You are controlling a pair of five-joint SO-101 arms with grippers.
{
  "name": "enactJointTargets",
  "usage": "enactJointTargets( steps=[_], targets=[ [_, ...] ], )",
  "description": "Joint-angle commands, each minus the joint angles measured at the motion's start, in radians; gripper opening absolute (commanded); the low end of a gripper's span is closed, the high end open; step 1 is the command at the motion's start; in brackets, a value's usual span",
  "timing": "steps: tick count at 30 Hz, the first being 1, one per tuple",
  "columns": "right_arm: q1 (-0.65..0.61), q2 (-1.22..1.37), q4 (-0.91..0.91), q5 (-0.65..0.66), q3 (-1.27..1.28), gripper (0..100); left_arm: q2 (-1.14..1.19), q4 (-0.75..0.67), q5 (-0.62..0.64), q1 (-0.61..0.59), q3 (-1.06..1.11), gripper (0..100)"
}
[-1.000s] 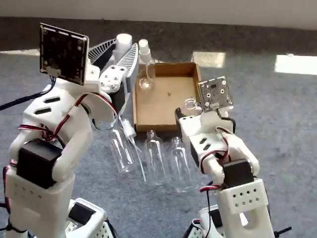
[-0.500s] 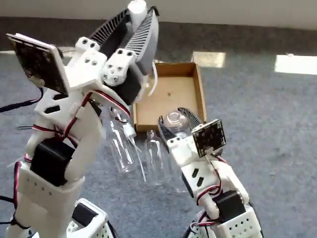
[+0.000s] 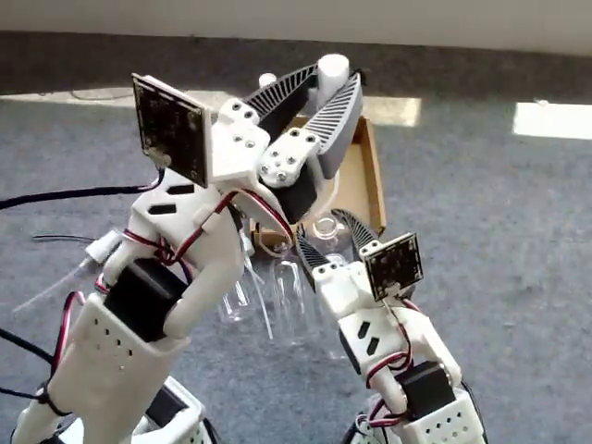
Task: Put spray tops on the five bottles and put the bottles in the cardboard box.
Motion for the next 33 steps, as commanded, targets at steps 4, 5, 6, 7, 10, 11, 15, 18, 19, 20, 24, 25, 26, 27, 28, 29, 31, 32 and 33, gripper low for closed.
enactJointTargets(
  steps=[4, 5, 6, 7, 10, 11, 15, 18, 19, 20, 24, 25, 26, 27, 28, 29, 31, 32, 33],
  targets=[
    [-0.004, -0.010, 0.005, -0.008, -0.015, 0.4, -0.007, -0.089, 0.012, 0.012, 0.067, 0],
    [-0.004, -0.010, 0.005, -0.008, -0.015, 0.4, -0.007, -0.086, 0.014, 0.012, 0.070, 0],
    [-0.004, -0.010, 0.005, -0.008, -0.015, 0.4, -0.007, -0.084, 0.014, 0.012, 0.070, 0],
    [-0.004, -0.010, 0.005, -0.008, -0.015, 0.4, -0.007, -0.083, 0.015, 0.010, 0.070, 0],
    [-0.004, -0.010, 0.005, -0.008, -0.015, 0.4, -0.007, -0.084, 0.017, 0.010, 0.061, 0],
    [-0.004, -0.010, 0.005, -0.008, -0.015, 0.4, -0.007, -0.089, 0.015, 0.015, 0.058, 0],
    [-0.004, -0.010, 0.007, -0.008, -0.015, 0.4, -0.007, -0.086, 0.017, 0.016, 0.025, 0],
    [-0.004, -0.010, 0.007, -0.008, -0.015, 0.4, -0.007, -0.089, 0.017, 0.015, 0.024, 0],
    [-0.004, -0.010, 0.007, -0.008, -0.015, 0.4, -0.007, -0.089, 0.017, 0.015, 0.024, 0],
    [-0.004, -0.010, 0.007, -0.008, -0.015, 0.4, -0.005, -0.089, 0.017, 0.015, 0.024, 0],
    [-0.004, -0.010, 0.007, -0.008, -0.013, 0.4, -0.005, -0.091, 0.015, 0.015, 0.015, 0],
    [-0.004, -0.010, 0.007, -0.008, -0.013, 0.4, -0.005, -0.097, 0.014, 0.015, 0.013, 0],
    [-0.004, -0.010, 0.007, -0.008, -0.013, 0.4, -0.005, -0.104, 0.014, 0.015, 0.007, 0],
    [-0.004, -0.010, 0.007, -0.008, -0.013, 0.4, -0.005, -0.109, 0.014, 0.015, 0.007, 0],
    [-0.004, -0.010, 0.008, -0.008, -0.013, 0.4, -0.005, -0.109, 0.014, 0.015, 0.005, 0],
    [-0.004, -0.010, 0.008, -0.008, -0.013, 0.4, -0.005, -0.109, 0.014, 0.015, 0.005, 0],
    [-0.004, -0.010, 0.008, -0.008, -0.013, 0.4, -0.005, -0.109, 0.014, 0.015, 0.010, 0],
    [-0.004, -0.010, 0.008, -0.008, -0.013, 0.4, -0.005, -0.109, 0.014, 0.015, 0.010, 0],
    [-0.004, -0.010, 0.008, -0.008, -0.013, 0.4, -0.005, -0.109, 0.014, 0.015, 0.013, 0]
  ],
)
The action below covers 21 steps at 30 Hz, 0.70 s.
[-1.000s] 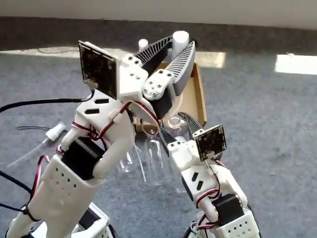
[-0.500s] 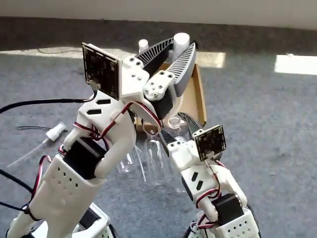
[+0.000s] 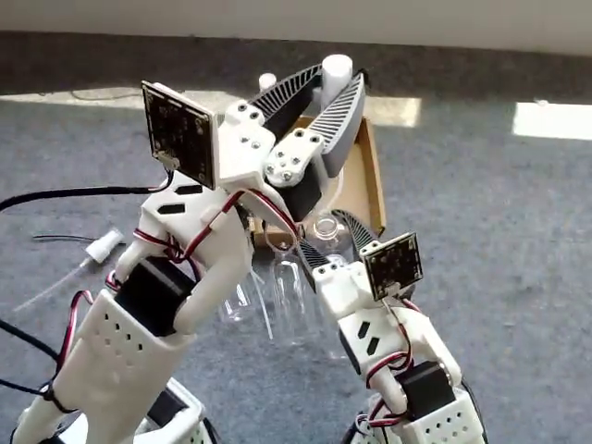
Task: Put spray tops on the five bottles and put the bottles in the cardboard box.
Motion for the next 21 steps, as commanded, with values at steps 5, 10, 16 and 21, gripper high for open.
enactJointTargets(
  steps=[5, 10, 16, 21],
  targets=[
    [-0.004, -0.010, 0.004, -0.008, -0.013, 0.4, -0.008, -0.026, 0.017, 0.015, -0.012, 0],
    [-0.002, -0.010, 0.004, -0.008, -0.013, 0.4, -0.015, -0.023, 0.018, 0.015, 0.045, 0],
    [-0.002, -0.010, 0.002, -0.008, -0.015, 0.4, -0.016, -0.026, 0.018, 0.016, 0.088, 0],
    [-0.002, -0.010, 0.002, -0.008, -0.015, 0.4, -0.016, -0.023, 0.018, 0.015, 0.068, 0]
  ],
)
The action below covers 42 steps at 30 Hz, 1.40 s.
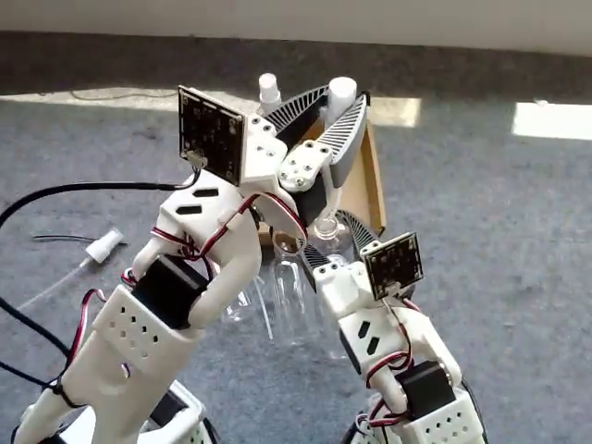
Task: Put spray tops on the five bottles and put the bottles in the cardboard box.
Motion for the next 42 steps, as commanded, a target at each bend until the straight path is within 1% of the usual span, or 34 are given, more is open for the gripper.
enactJointTargets(
  steps=[1, 5, 10, 12, 14, 19, 21, 24, 30, 37, 39, 42],
  targets=[
    [-0.004, -0.010, 0.002, -0.008, -0.016, 0.4, -0.016, -0.017, 0.015, 0.010, -0.027, 0],
    [-0.002, -0.008, 0.002, -0.008, -0.036, 0.4, -0.018, 0.041, 0.014, 0.016, -0.010, 0],
    [0.044, 0.004, 0.004, -0.025, -0.105, 0.4, -0.077, 0.190, 0.011, 0.008, -0.001, 0],
    [0.065, 0.054, 0.004, -0.055, -0.139, 0.4, -0.111, 0.249, -0.003, 0.008, -0.001, 0],
    [0.068, 0.140, 0.004, -0.063, -0.185, 0.4, -0.136, 0.278, -0.041, 0.016, 0.001, 0],
    [0.065, 0.329, 0.001, -0.064, -0.308, 0.4, -0.170, 0.284, -0.097, 0.010, 0.087, 0],
    [0.027, 0.348, 0.001, -0.064, -0.329, 0.4, -0.177, 0.282, -0.110, 0.016, 0.125, 0],
    [-0.004, 0.340, 0.001, -0.063, -0.338, 0.4, -0.185, 0.282, -0.109, 0.012, 0.151, 0],
    [-0.004, 0.283, 0.004, -0.061, -0.321, 0.4, -0.188, 0.236, -0.109, 0.010, 0.213, 0],
    [-0.002, 0.245, 0.004, -0.057, -0.308, 0.4, -0.188, 0.238, -0.110, 0.008, 0.268, 1],
    [-0.002, 0.246, 0.004, -0.057, -0.308, 0.4, -0.188, 0.238, -0.114, 0.013, 0.265, 5],
    [-0.002, 0.246, 0.004, -0.057, -0.308, 0.4, -0.188, 0.238, -0.180, 0.018, 0.265, 14]
  ],
)
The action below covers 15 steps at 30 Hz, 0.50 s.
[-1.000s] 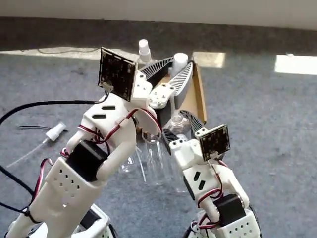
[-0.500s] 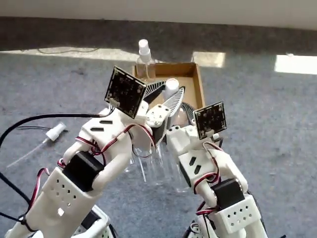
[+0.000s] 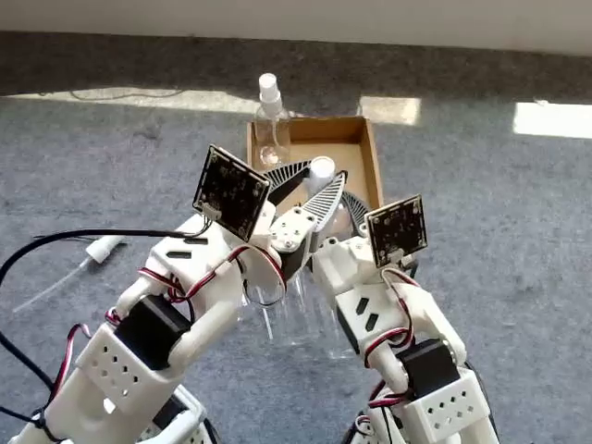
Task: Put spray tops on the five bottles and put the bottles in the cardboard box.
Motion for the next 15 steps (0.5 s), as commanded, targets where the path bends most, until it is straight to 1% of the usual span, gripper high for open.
enactJointTargets(
  steps=[1, 8, 15],
  targets=[
    [-0.004, -0.033, 0.002, -0.003, -0.047, 0.4, -0.001, -0.003, -0.074, 0.008, 0.004, 16],
    [-0.004, -0.031, 0.002, -0.003, -0.039, 0.4, -0.001, -0.002, -0.077, 0.007, -0.019, 15],
    [-0.004, -0.033, -0.002, -0.003, -0.001, 0.4, -0.001, 0.117, -0.080, -0.002, -0.243, 15]
  ],
)
